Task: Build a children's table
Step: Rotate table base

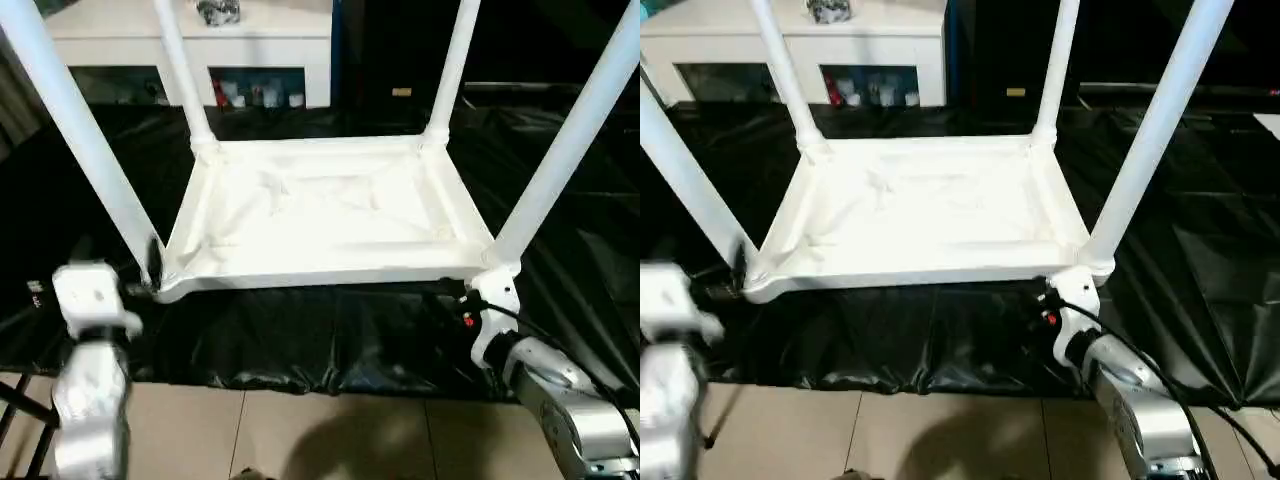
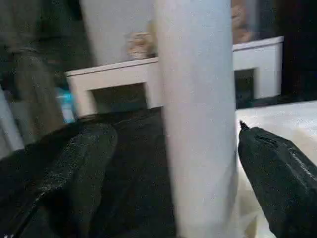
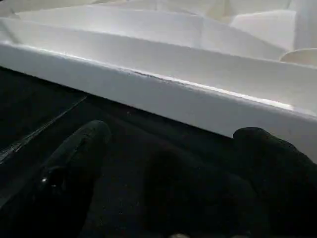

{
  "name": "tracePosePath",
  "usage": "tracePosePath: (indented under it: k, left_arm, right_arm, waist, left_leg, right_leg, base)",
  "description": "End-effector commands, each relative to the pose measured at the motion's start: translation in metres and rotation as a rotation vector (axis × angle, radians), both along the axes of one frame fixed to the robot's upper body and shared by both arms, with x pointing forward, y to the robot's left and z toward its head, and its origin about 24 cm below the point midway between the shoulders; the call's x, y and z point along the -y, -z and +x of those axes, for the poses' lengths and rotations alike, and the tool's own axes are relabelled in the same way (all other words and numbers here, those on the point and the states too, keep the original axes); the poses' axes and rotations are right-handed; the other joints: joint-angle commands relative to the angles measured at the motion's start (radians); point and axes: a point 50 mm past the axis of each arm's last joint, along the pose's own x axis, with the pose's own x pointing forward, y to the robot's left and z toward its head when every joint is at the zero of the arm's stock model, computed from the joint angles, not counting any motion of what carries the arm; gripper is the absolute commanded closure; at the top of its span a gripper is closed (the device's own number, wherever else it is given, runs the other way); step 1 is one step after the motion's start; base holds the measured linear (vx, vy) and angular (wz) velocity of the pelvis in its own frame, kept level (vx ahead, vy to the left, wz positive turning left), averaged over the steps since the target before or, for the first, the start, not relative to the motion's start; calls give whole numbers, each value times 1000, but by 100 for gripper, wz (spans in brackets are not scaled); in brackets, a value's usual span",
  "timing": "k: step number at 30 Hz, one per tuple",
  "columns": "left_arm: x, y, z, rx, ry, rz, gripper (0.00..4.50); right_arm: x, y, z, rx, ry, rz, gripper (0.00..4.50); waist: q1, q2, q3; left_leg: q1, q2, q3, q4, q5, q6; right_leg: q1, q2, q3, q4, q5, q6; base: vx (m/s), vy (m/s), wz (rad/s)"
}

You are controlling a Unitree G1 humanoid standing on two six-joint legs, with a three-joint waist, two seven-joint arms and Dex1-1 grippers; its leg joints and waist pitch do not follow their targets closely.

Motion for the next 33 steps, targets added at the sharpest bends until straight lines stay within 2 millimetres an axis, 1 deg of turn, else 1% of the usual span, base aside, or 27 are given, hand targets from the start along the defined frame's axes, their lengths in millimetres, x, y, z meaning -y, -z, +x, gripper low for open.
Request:
tracePosePath:
  k: [1, 2, 3, 4, 6, 7, 8, 9, 10, 11, 12, 13, 14, 15, 16, 18, 19, 20, 22, 24, 25, 26, 29, 30, 31, 32, 33]
  left_arm:
    - [2, 6, 6, -45, 131, -64, 4]
    - [3, 6, 9, -58, 194, -79, 4]
    - [4, 7, 12, -81, 255, -105, 4]
    - [5, 7, 14, -96, 292, -121, 4]
    - [7, 12, 18, -180, 466, -153, 4]
    - [8, 14, 19, -212, 531, -173, 4]
    - [8, 14, 19, -219, 544, -176, 4]
    - [7, 14, 21, -263, 633, -204, 4]
    - [7, 13, 21, -281, 692, -237, 4]
    - [7, 9, 22, -287, 762, -261, 4]
    - [6, 4, 24, -292, 816, -287, 4]
    - [6, 0, 25, -299, 858, -323, 4]
    - [6, 0, 25, -299, 858, -323, 4]
    - [9, -7, 24, -310, 967, -366, 4]
    - [12, -10, 23, -321, 1024, -388, 4]
    - [20, -14, 20, -343, 1115, -396, 4]
    - [28, -17, 17, -359, 1184, -394, 4]
    - [32, -17, 16, -368, 1215, -390, 4]
    - [47, -20, 11, -389, 1317, -380, 4]
    - [66, -25, 4, -402, 1421, -370, 4]
    - [70, -27, 3, -405, 1446, -371, 4]
    - [73, -28, 1, -409, 1464, -368, 4]
    - [89, -34, -7, -429, 1558, -365, 4]
    - [93, -35, -9, -434, 1582, -371, 4]
    - [100, -37, -11, -438, 1617, -371, 4]
    - [102, -38, -11, -438, 1625, -370, 4]
    - [110, -40, -13, -442, 1659, -367, 4]
  right_arm:
    - [-1, -1, 6, 1, 12, -9, 0]
    - [-1, -1, 9, 3, 22, -15, 0]
    - [-1, -1, 12, 2, 32, -21, 0]
    - [-1, -1, 15, 1, 38, -25, 0]
    - [-5, 0, 22, -10, 36, -36, 0]
    - [-6, 1, 25, -14, 34, -43, 0]
    - [-6, 1, 26, -17, 33, -44, 0]
    - [-9, 3, 30, -31, 22, -59, 0]
    - [-11, 4, 33, -36, 14, -72, 0]
    - [-14, 6, 36, -43, 0, -80, 0]
    - [-18, 7, 38, -46, -15, -87, 0]
    - [-20, 7, 40, -43, -19, -91, 0]
    - [-20, 7, 40, -43, -19, -91, 0]
    - [-24, 8, 45, -45, -26, -84, 0]
    - [-27, 9, 47, -44, -32, -88, 0]
    - [-30, 10, 50, -45, -38, -92, 0]
    - [-33, 10, 53, -45, -42, -89, 0]
    - [-34, 10, 54, -44, -44, -89, 0]
    - [-38, 11, 57, -42, -48, -87, 0]
    - [-43, 12, 59, -40, -61, -83, 0]
    - [-45, 12, 59, -39, -70, -84, 0]
    - [-46, 12, 59, -36, -76, -84, 0]
    - [-56, 12, 63, -24, -110, -85, 0]
    - [-59, 12, 64, -21, -119, -87, 0]
    - [-64, 12, 66, -18, -135, -88, 0]
    - [-66, 12, 66, -17, -140, -89, 0]
    - [-72, 11, 69, -14, -157, -86, 0]
  waist:
    - [4, -4, -55]
    - [4, -7, -58]
    - [2, -9, -61]
    - [4, -11, -62]
    - [5, -10, -64]
    - [6, -11, -65]
    - [5, -9, -64]
    - [9, -14, -64]
    - [8, -14, -66]
    - [10, -10, -64]
    - [10, -12, -65]
    - [10, -11, -65]
    - [13, -11, -65]
    - [12, -16, -64]
    - [12, -20, -65]
    - [11, -17, -62]
    - [8, -27, -63]
    - [10, -21, -62]
    - [8, -28, -61]
    - [5, -30, -60]
    - [4, -28, -59]
    - [1, -31, -58]
    - [-9, -35, -57]
    - [-15, -36, -57]
    - [-16, -35, -56]
    - [-21, -38, -55]
    - [-24, -39, -54]
  left_leg:
    - [11, 38, -30, -80, -308, 18]
    - [12, 39, -27, -79, -290, 16]
    - [7, 39, -26, -78, -263, 16]
    - [7, 37, -25, -76, -246, 17]
    - [9, 35, -21, -73, -209, 25]
    - [12, 36, -19, -72, -206, 26]
    - [12, 38, -19, -73, -199, 27]
    - [13, 37, -15, -70, -185, 30]
    - [15, 38, -15, -71, -180, 33]
    - [15, 41, -15, -72, -176, 32]
    - [15, 40, -13, -72, -177, 26]
    - [16, 42, -12, -73, -177, 24]
    - [20, 44, -11, -71, -176, 21]
    - [17, 43, -9, -72, -179, 17]
    - [15, 43, -9, -72, -173, 18]
    - [17, 45, -8, -74, -179, 13]
    - [16, 45, -6, -73, -178, 13]
    - [17, 46, -7, -74, -175, 12]
    - [17, 47, -5, -75, -179, 8]
    - [18, 48, -7, -77, -187, -2]
    - [19, 47, -5, -77, -191, -4]
    - [18, 46, -5, -77, -196, -7]
    - [16, 43, -6, -76, -201, -11]
    - [17, 42, -6, -75, -204, -10]
    - [18, 41, -5, -75, -206, -9]
    - [16, 40, -7, -75, -208, -9]
    - [14, 39, -7, -75, -210, -9]
  right_leg:
    - [29, -67, 53, -105, -379, -77]
    - [29, -68, 56, -97, -334, -99]
    - [34, -68, 57, -87, -278, -123]
    - [36, -70, 57, -85, -262, -132]
    - [37, -70, 58, -75, -206, -164]
    - [35, -70, 59, -75, -202, -171]
    - [37, -70, 59, -71, -194, -184]
    - [36, -71, 60, -68, -181, -194]
    - [36, -70, 60, -67, -172, -198]
    - [36, -70, 60, -64, -161, -207]
    - [37, -69, 59, -60, -162, -216]
    - [38, -69, 60, -60, -156, -219]
    - [35, -71, 60, -58, -140, -231]
    - [40, -72, 61, -55, -137, -235]
    - [41, -73, 61, -54, -139, -236]
    - [41, -73, 63, -56, -156, -238]
    - [41, -73, 64, -57, -154, -238]
    - [42, -75, 66, -57, -160, -237]
    - [42, -74, 67, -58, -169, -235]
    - [45, -75, 69, -56, -183, -227]
    - [43, -73, 70, -58, -187, -227]
    - [44, -73, 71, -59, -188, -227]
    - [47, -70, 73, -59, -193, -225]
    - [47, -69, 73, -60, -201, -227]
    - [46, -68, 74, -62, -211, -225]
    - [48, -68, 75, -62, -225, -225]
    - [49, -66, 75, -64, -242, -220]
  base:
    - [0, 0, 0]
    - [0, 0, 0]
    - [0, 0, 0]
    - [0, 0, 0]
    - [0, 0, 0]
    - [0, 0, 0]
    - [0, 0, 0]
    - [0, 0, 0]
    - [0, 0, 0]
    - [0, 0, 0]
    - [0, 0, 0]
    - [0, 0, 0]
    - [0, 0, 0]
    - [0, 0, 0]
    - [0, 0, 0]
    - [0, 0, 0]
    - [0, 0, 0]
    - [0, 0, 0]
    - [0, 0, 0]
    - [0, 0, 0]
    - [0, 0, 0]
    - [0, 0, 0]
    - [0, 0, 0]
    - [0, 0, 0]
    - [0, 0, 0]
    - [0, 0, 0]
    - [0, 0, 0]
